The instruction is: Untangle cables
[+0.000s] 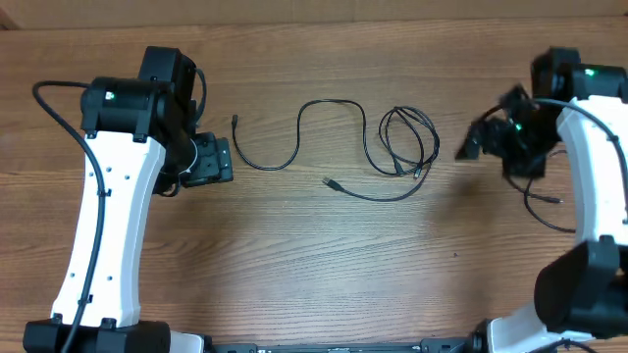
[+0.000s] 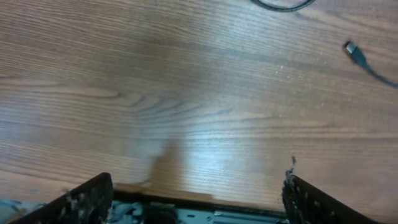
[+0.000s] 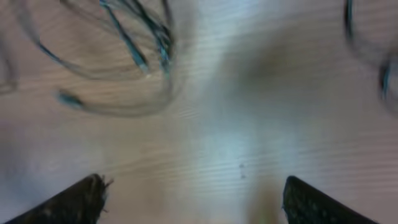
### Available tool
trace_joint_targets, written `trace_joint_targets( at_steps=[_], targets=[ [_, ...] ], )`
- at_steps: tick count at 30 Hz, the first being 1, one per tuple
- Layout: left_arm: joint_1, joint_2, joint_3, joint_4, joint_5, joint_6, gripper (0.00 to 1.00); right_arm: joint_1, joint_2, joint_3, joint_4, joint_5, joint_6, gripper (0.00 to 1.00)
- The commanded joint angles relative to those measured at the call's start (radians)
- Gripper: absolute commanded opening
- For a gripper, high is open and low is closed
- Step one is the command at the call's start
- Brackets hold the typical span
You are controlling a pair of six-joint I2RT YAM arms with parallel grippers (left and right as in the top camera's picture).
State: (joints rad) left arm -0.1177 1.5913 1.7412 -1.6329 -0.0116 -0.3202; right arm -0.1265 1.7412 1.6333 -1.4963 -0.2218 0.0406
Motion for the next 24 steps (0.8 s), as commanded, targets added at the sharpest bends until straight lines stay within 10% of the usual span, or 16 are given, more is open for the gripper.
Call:
trace_joint_targets(
  at_steps=[1, 10, 24],
  targets=[
    [0.002, -0.01, -0.071, 0.052, 0.015, -0.063, 0.88, 0.069, -0.03, -0.007, 0.208, 0.003, 0.007, 0.96],
    [0.0, -0.01, -0.149, 0.124, 0.016, -0.062, 0.86, 0.12, -0.027, -0.22, 0.674, 0.003, 0.005, 0.75],
    [-0.046, -0.01, -0.149, 0.209, 0.063, -0.062, 0.82, 0.126, -0.024, -0.446, 0.827, -0.165, 0.011, 0.63]
  ],
)
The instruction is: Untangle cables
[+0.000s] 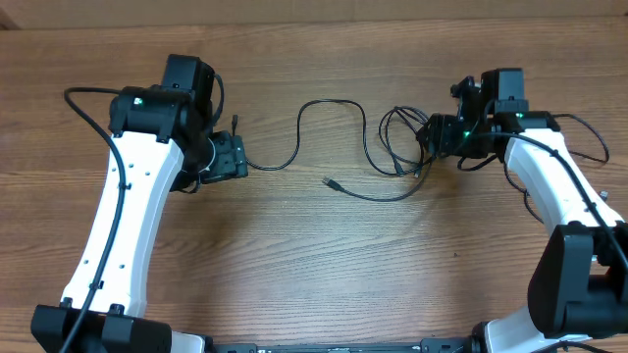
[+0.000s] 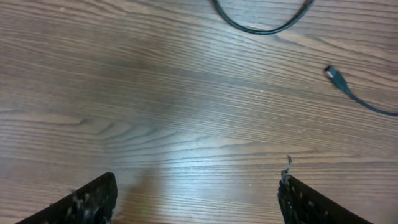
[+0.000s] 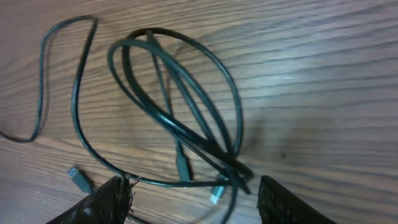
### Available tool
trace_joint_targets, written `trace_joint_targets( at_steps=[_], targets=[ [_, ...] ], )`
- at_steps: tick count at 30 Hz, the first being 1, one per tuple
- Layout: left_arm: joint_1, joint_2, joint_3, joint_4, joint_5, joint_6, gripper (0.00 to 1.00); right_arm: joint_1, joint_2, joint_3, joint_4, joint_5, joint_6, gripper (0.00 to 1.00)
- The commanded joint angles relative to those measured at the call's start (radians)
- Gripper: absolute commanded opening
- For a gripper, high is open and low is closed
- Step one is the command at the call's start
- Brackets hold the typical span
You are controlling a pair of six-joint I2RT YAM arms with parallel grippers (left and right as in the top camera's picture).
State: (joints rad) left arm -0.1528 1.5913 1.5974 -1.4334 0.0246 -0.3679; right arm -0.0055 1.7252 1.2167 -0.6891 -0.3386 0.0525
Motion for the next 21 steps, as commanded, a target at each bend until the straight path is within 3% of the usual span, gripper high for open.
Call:
trace_joint_targets(
  at_steps=[1, 16, 21],
  targets=[
    [-0.014, -0.01, -0.005, 0.011, 0.028, -0.014, 0.82, 0.006, -0.008, -0.042, 0.034, -0.048, 0.0, 0.63],
    [-0.072, -0.01, -0.005, 0.015, 0.028, -0.014, 0.82, 0.006, -0.004, -0.099, 0.187, -0.04, 0.0, 0.59],
    [-0.078, -0.01, -0.005, 0.017, 0.028, -0.014, 0.82, 0.006, 0.011, -0.099, 0.168, -0.066, 0.0, 0.32]
  ],
)
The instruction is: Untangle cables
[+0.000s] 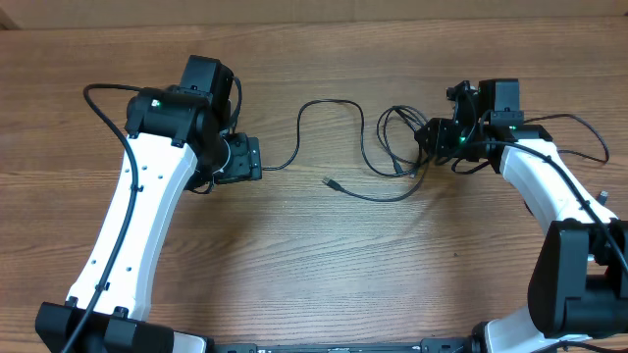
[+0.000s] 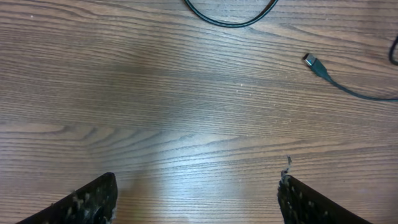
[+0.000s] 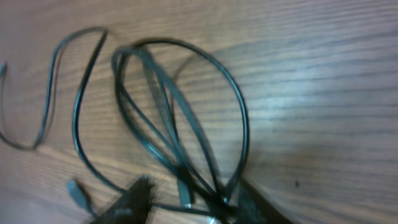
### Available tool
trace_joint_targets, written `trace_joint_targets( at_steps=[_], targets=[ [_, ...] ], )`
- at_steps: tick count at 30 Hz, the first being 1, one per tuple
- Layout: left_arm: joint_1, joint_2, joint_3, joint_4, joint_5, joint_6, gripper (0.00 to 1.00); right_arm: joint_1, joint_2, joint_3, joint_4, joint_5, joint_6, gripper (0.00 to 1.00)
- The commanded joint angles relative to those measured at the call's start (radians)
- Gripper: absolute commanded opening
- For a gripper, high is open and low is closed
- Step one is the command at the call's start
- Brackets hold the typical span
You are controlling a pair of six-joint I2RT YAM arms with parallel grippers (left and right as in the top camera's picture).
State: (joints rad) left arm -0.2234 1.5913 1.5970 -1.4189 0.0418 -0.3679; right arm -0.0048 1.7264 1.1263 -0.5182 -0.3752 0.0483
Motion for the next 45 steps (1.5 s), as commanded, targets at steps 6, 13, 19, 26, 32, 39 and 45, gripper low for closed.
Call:
trace_joint_targets(
  at_steps=[6, 13, 19, 26, 32, 39, 45],
  targets=[
    [-0.007, -0.01, -0.005, 0.006, 0.011, -0.014, 0.82, 0.006, 0.037, -0.008, -0.042, -0.053, 0.004, 0.18],
    [-0.007, -0.01, -0.005, 0.014, 0.013, -0.014, 0.82, 0.016, 0.043, -0.006, -0.107, -0.372, -0.061, 0.04],
    [-0.007, -0.01, -0.005, 0.074, 0.126, 0.005, 0.89, 0.119, 0.019, 0.062, -0.318, -0.54, -0.257, 0.04],
    [-0.007, -0.01, -0.005, 0.16, 0.266, 0.052, 0.92, 0.266, -0.055, 0.26, -0.513, -0.509, -0.366, 0.04],
    [-0.007, -0.009, -0.005, 0.167, 0.301, 0.109, 0.86, 0.28, -0.089, 0.348, -0.523, -0.53, -0.363, 0.04],
    [-0.007, -0.009, -0.005, 0.237, 0.51, 0.283, 0.82, 0.28, -0.094, 0.381, -0.511, -0.656, -0.364, 0.04],
    [-0.007, -0.01, -0.005, 0.331, 0.583, 0.324, 0.86, 0.28, -0.094, 0.381, -0.498, -0.82, -0.364, 0.04]
  ],
)
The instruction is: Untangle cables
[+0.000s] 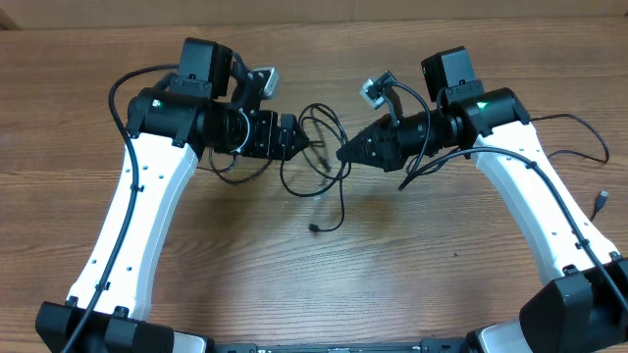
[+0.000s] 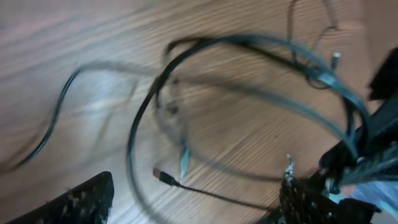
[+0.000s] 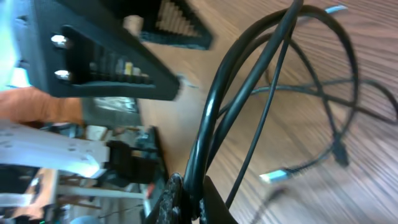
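Observation:
A thin black cable (image 1: 316, 126) hangs in tangled loops between my two grippers at the table's middle. Its loose plug end (image 1: 314, 227) lies below on the wood. My right gripper (image 1: 345, 154) points left and is shut on several black strands (image 3: 214, 118), pinched between its fingers (image 3: 176, 190). My left gripper (image 1: 299, 145) points right toward the loops and stands open, its fingers (image 2: 81, 200) wide apart. In the left wrist view the blurred loops (image 2: 143, 118) and a plug (image 2: 163, 177) show ahead of the gripper (image 2: 196, 190).
The wooden table (image 1: 196, 275) fills the overhead view. Another thin black lead (image 1: 579, 137) trails at the far right with a small plug (image 1: 599, 199) near the edge. The two grippers' tips are close together, facing each other.
My right gripper was down on the coil lying on the table; now it is shut on the strands, raised and further left. My left gripper now points at the bunched cable, still open.
The cable lay spread flat with both arms away from it. Then my right gripper stood open over the coil at the right, and after that it sat down on it. Now the coil is held up at the middle, with my open left gripper facing it.

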### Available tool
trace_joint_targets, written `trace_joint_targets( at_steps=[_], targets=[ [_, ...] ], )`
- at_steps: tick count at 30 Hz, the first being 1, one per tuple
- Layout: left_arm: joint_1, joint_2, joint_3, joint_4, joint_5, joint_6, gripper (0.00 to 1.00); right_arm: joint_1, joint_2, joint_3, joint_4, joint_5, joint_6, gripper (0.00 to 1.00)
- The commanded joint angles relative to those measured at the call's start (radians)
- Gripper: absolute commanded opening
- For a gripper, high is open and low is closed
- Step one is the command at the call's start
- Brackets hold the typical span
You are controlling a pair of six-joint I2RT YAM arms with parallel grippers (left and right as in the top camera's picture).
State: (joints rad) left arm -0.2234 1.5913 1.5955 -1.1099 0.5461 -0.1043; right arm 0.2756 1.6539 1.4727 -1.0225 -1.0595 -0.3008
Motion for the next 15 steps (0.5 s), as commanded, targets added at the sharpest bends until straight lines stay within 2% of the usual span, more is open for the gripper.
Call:
trace_joint_targets(
  at_steps=[1, 12, 15],
  targets=[
    [-0.007, -0.01, -0.003, 0.031, 0.079, 0.061, 0.86, 0.0, -0.021, 0.034, 0.007, -0.153, -0.016, 0.04],
    [-0.007, -0.01, -0.003, 0.069, 0.052, 0.067, 0.84, 0.0, -0.021, 0.034, 0.041, -0.263, -0.015, 0.04],
    [-0.007, -0.009, -0.003, 0.069, 0.049, 0.068, 0.79, 0.0, -0.021, 0.034, 0.057, -0.306, -0.015, 0.04]
  ],
)
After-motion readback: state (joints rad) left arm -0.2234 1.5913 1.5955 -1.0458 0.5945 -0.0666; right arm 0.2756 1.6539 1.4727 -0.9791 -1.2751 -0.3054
